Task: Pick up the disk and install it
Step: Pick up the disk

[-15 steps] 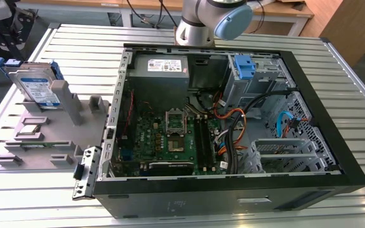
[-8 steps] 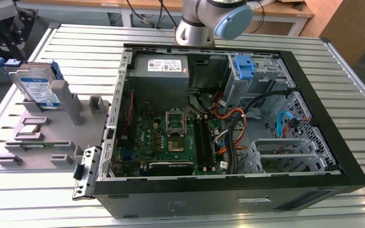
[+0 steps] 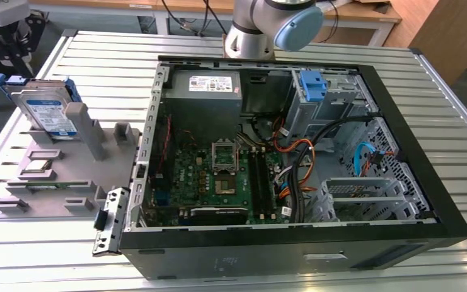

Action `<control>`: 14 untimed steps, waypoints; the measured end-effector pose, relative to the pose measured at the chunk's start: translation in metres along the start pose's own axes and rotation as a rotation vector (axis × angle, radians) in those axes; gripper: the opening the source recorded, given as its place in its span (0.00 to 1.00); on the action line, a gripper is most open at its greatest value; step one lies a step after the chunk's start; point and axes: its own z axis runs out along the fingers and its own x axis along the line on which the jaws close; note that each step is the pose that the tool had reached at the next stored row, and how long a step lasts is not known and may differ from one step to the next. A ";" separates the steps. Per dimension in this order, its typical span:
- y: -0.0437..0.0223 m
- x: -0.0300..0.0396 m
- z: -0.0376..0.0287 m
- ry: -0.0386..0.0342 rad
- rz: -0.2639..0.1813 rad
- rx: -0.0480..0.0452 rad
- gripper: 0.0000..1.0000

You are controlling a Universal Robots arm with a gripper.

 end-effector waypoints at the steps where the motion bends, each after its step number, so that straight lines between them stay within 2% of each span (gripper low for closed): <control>1: 0.0000 0.0000 0.0001 0.0004 -0.017 -0.0004 0.11; 14: 0.0000 0.0000 0.0006 0.0058 -0.239 -0.0054 0.11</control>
